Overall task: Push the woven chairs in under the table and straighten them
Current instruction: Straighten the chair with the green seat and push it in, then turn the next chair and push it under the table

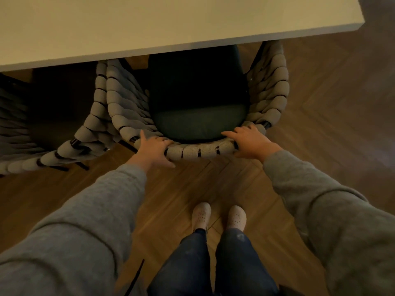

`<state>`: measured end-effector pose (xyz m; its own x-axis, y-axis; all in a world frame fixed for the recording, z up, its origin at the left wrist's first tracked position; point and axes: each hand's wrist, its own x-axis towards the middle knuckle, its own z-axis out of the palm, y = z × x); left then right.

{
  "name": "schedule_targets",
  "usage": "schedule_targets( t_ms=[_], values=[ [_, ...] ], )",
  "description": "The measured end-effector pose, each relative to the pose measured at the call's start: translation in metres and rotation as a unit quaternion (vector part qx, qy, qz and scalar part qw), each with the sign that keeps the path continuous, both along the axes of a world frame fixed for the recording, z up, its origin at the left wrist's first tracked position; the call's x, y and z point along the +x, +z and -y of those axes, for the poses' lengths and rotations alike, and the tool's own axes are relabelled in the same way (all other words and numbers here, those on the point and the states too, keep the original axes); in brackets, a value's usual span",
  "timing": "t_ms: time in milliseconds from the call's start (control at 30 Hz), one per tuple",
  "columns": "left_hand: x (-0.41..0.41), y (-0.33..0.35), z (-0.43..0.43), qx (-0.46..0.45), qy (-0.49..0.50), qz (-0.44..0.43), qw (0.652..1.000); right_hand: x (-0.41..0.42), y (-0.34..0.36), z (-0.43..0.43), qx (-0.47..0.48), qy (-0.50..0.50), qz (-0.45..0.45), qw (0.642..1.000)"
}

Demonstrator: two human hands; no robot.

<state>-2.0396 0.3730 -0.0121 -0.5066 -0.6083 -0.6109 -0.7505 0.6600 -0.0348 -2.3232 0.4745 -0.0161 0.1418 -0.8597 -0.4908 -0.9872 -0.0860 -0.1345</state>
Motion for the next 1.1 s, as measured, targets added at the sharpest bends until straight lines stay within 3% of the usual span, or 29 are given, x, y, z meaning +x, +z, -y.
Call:
schedule_targets(
  t_ms=[167, 333, 400, 533, 767, 1100],
  values=[
    [-0.04, 0.013, -0.025, 0.076, 0.113, -0.106, 0.985, -0.036, 0.023, -0.019, -0.06, -0.045, 0.058, 0.995],
    [-0.147, 0.021, -0.049, 0.032, 0.103, -0.253, 0.961, -0.122, 0.042, -0.042, -0.109, -0.151, 0.044, 0.982],
    [-0.198, 0.02, -0.063, 0.005, 0.113, -0.275, 0.955, -0.156, 0.044, -0.051, -0.112, -0.177, 0.032, 0.977],
    [-0.308, 0.016, -0.096, -0.06, 0.097, -0.263, 0.958, -0.238, 0.044, -0.063, -0.082, -0.165, 0.017, 0.983],
    [-0.47, 0.009, -0.13, -0.005, 0.122, -0.138, 0.983, -0.396, 0.053, -0.074, -0.038, -0.115, -0.025, 0.992],
    [-0.646, 0.033, -0.052, -0.004, 0.137, -0.103, 0.985, -0.546, 0.053, 0.013, -0.023, -0.092, -0.031, 0.995]
  ],
)
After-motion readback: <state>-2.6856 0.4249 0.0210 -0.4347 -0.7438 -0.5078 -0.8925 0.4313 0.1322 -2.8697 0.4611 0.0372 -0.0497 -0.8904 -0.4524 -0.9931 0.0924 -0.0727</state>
